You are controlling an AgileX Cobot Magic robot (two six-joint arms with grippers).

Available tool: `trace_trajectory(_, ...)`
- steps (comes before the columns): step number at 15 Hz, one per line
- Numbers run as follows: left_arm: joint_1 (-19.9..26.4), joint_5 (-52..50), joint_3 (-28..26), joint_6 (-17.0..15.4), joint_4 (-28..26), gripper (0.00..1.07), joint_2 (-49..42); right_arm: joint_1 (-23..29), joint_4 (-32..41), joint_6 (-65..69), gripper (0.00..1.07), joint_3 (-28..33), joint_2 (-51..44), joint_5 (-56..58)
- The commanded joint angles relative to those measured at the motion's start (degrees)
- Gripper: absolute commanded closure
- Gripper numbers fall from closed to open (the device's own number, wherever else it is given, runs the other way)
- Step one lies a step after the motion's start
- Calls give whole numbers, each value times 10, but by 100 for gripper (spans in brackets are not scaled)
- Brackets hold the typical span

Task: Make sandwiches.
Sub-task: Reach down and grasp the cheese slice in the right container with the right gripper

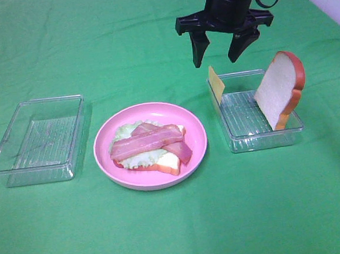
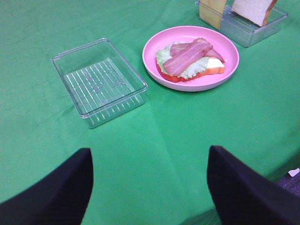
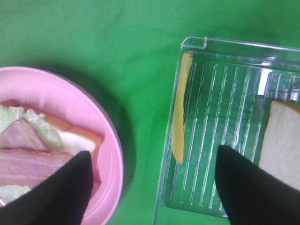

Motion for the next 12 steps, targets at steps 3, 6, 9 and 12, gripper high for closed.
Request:
trace_trajectory(3, -2, -5, 1, 0, -1, 40, -13, -13, 24, -18, 39, -10, 36, -19)
trace_trajectory(6, -2, -5, 1, 0, -1, 40, -13, -13, 19, -18, 45, -10, 53, -28)
trace_trajectory(9, -2, -5, 1, 0, -1, 40, -13, -13, 15, -19, 49, -10, 66, -29)
trace_trajectory(12, -2, -5, 1, 0, -1, 40, -13, -13, 8, -18, 75, -10, 69, -28)
